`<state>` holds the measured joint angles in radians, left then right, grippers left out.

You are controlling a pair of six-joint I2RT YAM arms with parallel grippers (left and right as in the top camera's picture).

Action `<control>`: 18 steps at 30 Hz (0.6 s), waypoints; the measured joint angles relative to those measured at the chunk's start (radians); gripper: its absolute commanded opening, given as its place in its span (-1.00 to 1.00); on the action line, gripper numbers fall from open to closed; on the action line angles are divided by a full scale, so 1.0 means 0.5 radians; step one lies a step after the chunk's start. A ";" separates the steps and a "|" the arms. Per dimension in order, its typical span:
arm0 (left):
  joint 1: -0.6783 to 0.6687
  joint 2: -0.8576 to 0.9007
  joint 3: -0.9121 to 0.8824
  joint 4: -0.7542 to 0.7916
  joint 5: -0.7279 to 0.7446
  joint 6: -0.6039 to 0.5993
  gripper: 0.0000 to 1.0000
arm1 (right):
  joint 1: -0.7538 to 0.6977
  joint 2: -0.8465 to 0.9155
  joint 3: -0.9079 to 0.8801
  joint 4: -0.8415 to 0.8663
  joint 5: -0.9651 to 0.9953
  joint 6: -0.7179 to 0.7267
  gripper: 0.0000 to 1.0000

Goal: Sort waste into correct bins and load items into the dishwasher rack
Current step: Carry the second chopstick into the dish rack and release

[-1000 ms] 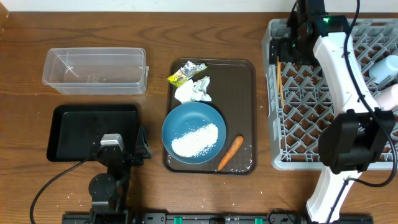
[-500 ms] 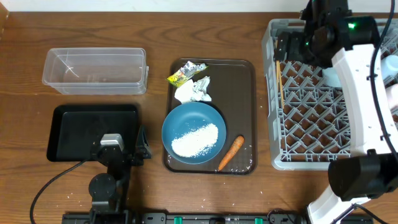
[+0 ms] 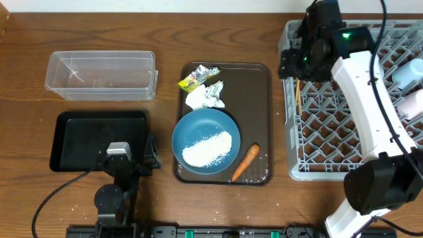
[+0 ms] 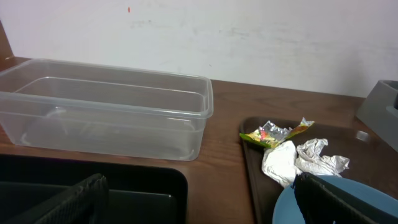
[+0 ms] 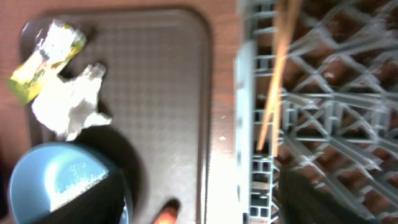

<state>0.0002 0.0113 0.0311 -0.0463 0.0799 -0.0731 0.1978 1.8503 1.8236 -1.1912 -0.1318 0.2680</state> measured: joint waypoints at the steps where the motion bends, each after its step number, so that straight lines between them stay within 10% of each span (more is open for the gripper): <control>1: 0.000 0.000 0.000 0.000 0.000 0.000 0.93 | 0.014 0.000 -0.002 0.002 -0.032 -0.005 0.82; 18: 0.000 0.000 0.000 0.000 0.000 0.000 0.94 | -0.095 -0.180 -0.008 0.095 0.586 0.072 0.98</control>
<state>0.0002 0.0113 0.0311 -0.0463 0.0799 -0.0731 0.1501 1.7603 1.8198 -1.1439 0.1612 0.3038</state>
